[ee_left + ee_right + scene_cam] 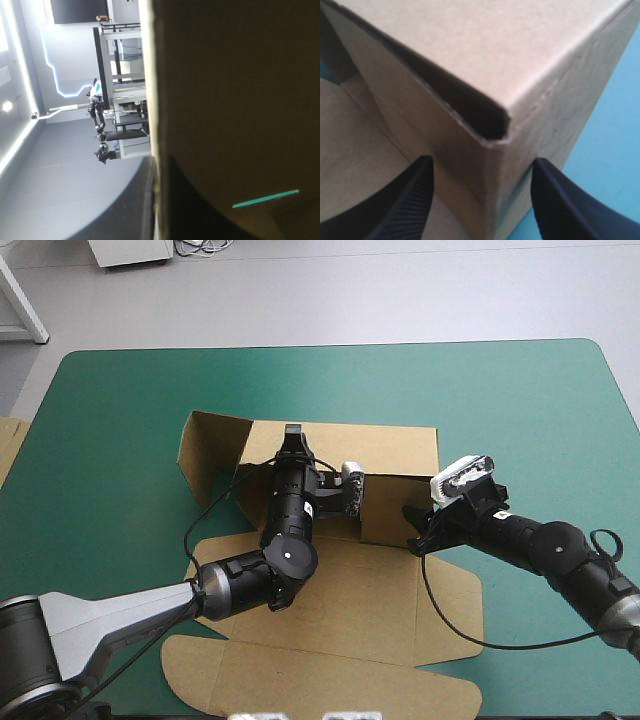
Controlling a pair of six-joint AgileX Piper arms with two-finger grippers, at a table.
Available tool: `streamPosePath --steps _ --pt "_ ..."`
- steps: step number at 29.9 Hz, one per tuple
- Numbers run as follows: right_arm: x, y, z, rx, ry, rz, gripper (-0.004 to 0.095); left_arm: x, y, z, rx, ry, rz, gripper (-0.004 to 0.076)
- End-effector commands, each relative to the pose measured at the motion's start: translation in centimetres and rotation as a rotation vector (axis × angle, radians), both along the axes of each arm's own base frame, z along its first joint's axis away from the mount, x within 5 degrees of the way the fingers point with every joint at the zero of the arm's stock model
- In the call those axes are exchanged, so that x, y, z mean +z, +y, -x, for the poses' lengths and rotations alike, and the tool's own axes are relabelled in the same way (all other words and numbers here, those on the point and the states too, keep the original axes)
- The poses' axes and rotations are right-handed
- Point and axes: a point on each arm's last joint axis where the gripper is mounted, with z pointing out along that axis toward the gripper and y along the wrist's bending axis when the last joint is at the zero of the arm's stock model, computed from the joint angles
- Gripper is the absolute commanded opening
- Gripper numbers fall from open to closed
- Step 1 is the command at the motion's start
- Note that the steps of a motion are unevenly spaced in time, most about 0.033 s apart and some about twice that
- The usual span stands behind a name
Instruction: Fold the box
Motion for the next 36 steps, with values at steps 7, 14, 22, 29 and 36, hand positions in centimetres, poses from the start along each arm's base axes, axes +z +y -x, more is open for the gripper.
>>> streamPosePath --steps 7,14,22,29,36 --pt "2.7 0.9 -0.2 -0.073 -0.109 -0.07 0.0182 1.0 -0.8 0.9 -0.074 0.021 0.063 -0.001" --pt "2.7 0.9 -0.2 -0.074 -0.106 -0.073 0.0049 1.0 -1.5 1.7 -0.106 0.019 0.046 -0.001" --pt "2.6 0.9 -0.2 -0.068 -0.11 -0.049 -0.0017 1.0 -1.5 1.7 -0.105 0.018 0.046 -0.001" --pt "3.2 1.3 0.0 -0.036 -0.066 -0.089 0.032 1.0 -1.5 1.7 -0.105 0.018 0.046 -0.001" --pt "4.9 1.3 0.0 -0.039 0.025 -0.036 0.0543 1.0 -1.5 1.7 -0.105 0.018 0.046 -0.001"
